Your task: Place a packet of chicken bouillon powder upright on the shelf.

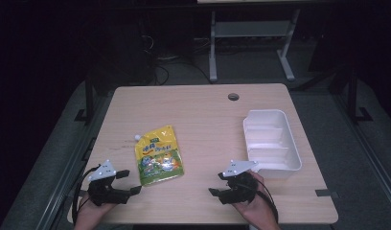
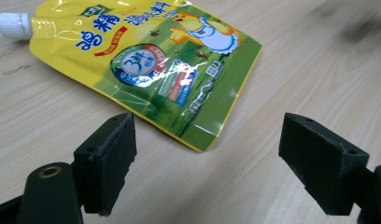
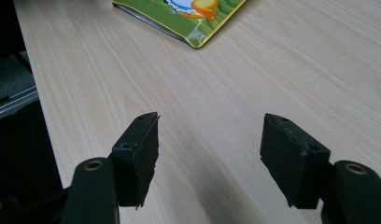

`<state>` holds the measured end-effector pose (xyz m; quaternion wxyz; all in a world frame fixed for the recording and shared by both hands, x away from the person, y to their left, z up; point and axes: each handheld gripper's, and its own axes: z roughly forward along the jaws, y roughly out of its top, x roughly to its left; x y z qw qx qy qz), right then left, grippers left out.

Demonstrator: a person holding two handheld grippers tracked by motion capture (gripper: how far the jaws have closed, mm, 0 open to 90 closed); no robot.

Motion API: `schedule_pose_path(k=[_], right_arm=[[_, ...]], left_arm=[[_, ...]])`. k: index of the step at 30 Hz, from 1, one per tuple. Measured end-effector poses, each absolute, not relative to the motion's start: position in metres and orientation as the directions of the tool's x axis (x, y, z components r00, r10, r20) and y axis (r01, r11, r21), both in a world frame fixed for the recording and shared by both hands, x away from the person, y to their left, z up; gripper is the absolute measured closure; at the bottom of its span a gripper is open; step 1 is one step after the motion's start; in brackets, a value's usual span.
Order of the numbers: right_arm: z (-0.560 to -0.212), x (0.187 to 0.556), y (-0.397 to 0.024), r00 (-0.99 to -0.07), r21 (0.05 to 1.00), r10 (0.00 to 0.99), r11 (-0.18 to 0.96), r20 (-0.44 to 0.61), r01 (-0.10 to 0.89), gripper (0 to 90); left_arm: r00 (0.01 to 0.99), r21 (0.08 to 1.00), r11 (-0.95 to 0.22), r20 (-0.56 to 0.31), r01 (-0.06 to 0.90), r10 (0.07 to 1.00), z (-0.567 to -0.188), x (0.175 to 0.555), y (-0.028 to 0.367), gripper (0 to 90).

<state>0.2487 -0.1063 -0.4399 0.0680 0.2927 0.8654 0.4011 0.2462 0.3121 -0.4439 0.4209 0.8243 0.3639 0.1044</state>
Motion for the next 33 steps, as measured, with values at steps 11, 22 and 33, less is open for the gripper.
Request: schedule_pose_path(k=[11,22,33], right_arm=[[-0.442,0.254,-0.104,-0.813,0.737,0.563,0.487,0.146,0.469,38.6],[-0.43,0.269,-0.092,-0.808,0.758,0.556,0.438,0.195,0.483,53.1],[-0.421,0.305,-0.064,-0.797,0.718,0.563,0.461,0.217,0.521,67.2]], left_arm=[[0.699,0.777,-0.368,-0.126,0.511,0.704,-0.444,0.25,0.315,19.5],[0.694,0.774,-0.375,-0.113,0.51,0.711,-0.444,0.25,0.317,21.1],[0.68,0.77,-0.359,-0.127,0.527,0.722,-0.444,0.254,0.32,23.4]])
